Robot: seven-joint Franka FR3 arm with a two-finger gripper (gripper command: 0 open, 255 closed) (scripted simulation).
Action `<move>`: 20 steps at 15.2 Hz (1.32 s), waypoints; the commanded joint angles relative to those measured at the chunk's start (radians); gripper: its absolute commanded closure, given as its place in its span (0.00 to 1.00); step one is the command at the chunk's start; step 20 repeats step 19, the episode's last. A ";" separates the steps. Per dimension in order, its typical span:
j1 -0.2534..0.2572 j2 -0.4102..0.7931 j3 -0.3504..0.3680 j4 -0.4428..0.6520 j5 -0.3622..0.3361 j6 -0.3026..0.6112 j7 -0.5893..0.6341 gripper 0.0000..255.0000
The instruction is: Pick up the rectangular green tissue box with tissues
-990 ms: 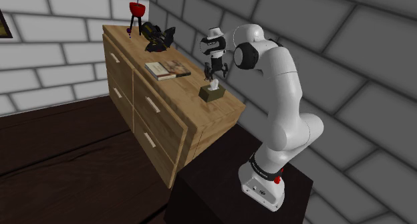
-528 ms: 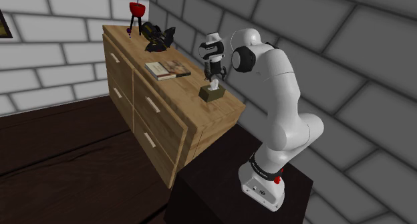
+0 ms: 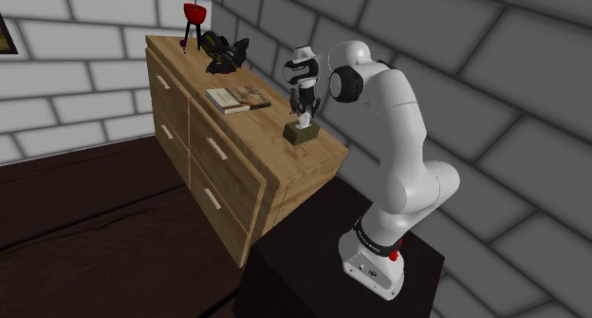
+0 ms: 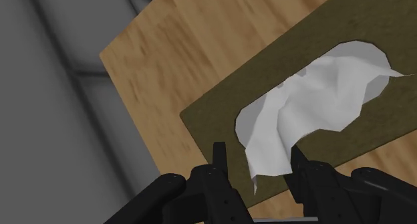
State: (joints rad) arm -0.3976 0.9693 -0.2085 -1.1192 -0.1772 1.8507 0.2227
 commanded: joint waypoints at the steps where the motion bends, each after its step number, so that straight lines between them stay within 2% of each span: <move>1: 0.002 0.003 0.003 -0.002 0.002 0.002 -0.001 1.00; 17: 0.008 -0.092 -0.004 0.035 -0.002 -0.126 -0.034 1.00; 20: 0.008 -0.092 -0.004 0.035 -0.002 -0.127 -0.035 1.00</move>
